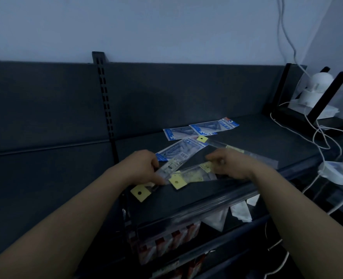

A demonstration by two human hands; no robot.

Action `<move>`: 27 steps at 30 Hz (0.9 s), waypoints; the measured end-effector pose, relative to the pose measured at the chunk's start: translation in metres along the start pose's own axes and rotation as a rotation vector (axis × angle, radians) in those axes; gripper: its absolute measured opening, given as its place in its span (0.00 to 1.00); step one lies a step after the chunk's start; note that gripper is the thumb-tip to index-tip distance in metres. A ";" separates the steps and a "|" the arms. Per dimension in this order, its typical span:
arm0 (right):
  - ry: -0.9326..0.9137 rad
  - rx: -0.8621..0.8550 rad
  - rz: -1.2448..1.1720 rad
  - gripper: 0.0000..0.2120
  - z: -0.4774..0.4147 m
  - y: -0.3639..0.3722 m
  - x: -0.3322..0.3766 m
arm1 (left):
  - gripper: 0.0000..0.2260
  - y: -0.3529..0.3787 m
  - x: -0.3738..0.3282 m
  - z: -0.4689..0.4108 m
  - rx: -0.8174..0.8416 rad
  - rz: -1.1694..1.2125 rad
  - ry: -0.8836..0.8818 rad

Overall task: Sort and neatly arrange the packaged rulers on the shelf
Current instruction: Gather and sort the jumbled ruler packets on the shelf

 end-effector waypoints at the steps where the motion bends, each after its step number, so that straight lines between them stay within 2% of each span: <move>1: 0.004 0.009 0.019 0.21 0.000 -0.002 0.002 | 0.22 0.001 0.000 0.001 0.017 -0.008 -0.010; 3: 0.020 0.034 0.045 0.18 0.001 -0.005 0.005 | 0.19 0.003 0.001 0.001 0.046 -0.016 -0.019; 7: 0.027 0.009 0.051 0.02 -0.002 -0.005 0.002 | 0.19 0.007 0.004 0.002 0.093 -0.042 -0.018; 14: 0.051 0.023 -0.193 0.08 0.005 -0.001 0.002 | 0.17 0.009 0.009 0.004 0.075 0.073 -0.018; 18: 0.044 0.063 -0.213 0.16 0.008 0.006 0.000 | 0.12 0.002 0.005 0.005 0.052 0.149 -0.008; 22: 0.011 0.110 -0.203 0.17 0.012 0.004 0.002 | 0.22 0.002 0.000 0.006 0.010 0.074 0.016; 27: 0.042 0.107 -0.147 0.18 0.016 0.001 0.003 | 0.20 0.007 -0.007 0.005 0.092 0.046 0.020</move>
Point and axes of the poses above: each hand's wrist, its own z-axis away from the middle knuckle, its own y-axis out of the palm, x = y × z, the point moved 5 cm from there along -z, towards the middle knuckle, and after that the axes turned 5 degrees about -x, right-handed, at the moved point
